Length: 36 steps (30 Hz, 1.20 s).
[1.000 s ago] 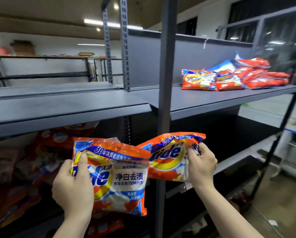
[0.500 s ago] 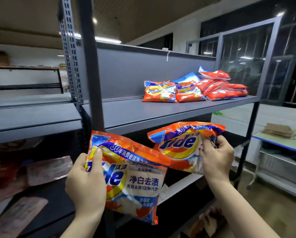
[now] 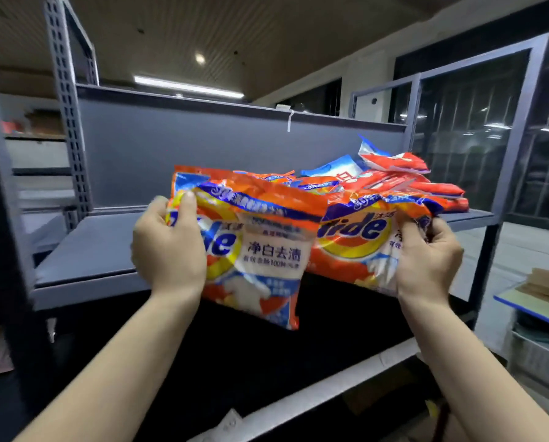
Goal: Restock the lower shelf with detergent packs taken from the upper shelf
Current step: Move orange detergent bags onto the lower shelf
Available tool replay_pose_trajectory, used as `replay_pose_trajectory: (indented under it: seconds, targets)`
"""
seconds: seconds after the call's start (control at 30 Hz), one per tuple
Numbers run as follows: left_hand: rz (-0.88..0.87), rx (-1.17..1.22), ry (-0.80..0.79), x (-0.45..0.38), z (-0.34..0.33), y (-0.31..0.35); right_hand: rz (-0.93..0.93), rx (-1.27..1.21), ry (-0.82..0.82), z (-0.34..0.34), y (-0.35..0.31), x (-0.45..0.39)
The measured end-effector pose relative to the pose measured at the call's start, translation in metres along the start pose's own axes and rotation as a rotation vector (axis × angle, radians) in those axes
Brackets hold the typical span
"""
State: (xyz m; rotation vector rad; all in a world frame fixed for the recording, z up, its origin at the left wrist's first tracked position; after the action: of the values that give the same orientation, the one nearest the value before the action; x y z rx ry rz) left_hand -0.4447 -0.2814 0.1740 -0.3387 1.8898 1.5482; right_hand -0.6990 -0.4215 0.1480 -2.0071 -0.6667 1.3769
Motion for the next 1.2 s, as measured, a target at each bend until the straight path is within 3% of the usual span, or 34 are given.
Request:
replay_pose_trajectory:
  seconds: [0.3,0.67,0.73,0.83,0.9,0.93,1.07,1.1,1.2]
  targets:
    - [0.185,-0.086,0.092,-0.089,-0.098,-0.021,-0.044,-0.015,0.026,-0.016,0.040,-0.078]
    - [0.317,-0.164,0.067,-0.197,-0.249,-0.043,-0.010,0.012,-0.007,-0.064,0.092,-0.174]
    - [0.333,-0.290,-0.100,-0.203,-0.278,-0.051,-0.001,-0.001,-0.024,-0.077,0.097,-0.184]
    - [0.121,-0.728,-0.621,-0.197,-0.312,-0.076,-0.002,0.005,-0.035,-0.099,0.105,-0.200]
    - [0.030,-0.791,-1.001,-0.190,-0.322,-0.090,-0.015,-0.008,-0.055,-0.116,0.108,-0.209]
    - [0.045,-0.727,-1.104,-0.188,-0.323,-0.096,-0.029,-0.016,-0.042,-0.126,0.111,-0.215]
    - [0.038,-0.613,-1.154,-0.188,-0.318,-0.106,-0.121,0.032,0.071,-0.171,0.124,-0.238]
    - [0.032,-0.616,-1.179,-0.189,-0.317,-0.107,-0.188,0.119,0.011,-0.181,0.131,-0.241]
    - [0.018,-0.578,-1.235,-0.190,-0.314,-0.106,-0.300,0.543,-0.366,-0.200,0.156,-0.232]
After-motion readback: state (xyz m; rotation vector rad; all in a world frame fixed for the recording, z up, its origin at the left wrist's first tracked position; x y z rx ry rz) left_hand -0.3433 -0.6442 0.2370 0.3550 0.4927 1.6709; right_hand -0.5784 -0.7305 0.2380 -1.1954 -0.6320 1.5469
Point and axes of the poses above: each hand's wrist, its own x-axis away from the middle knuckle, its own z-axis out of the back of the hand, y = z × x, the point moved 1 cm from there along -x, towards the middle knuckle, and after that the axes turned 8 degrees about -y, right-handed, at the moved point
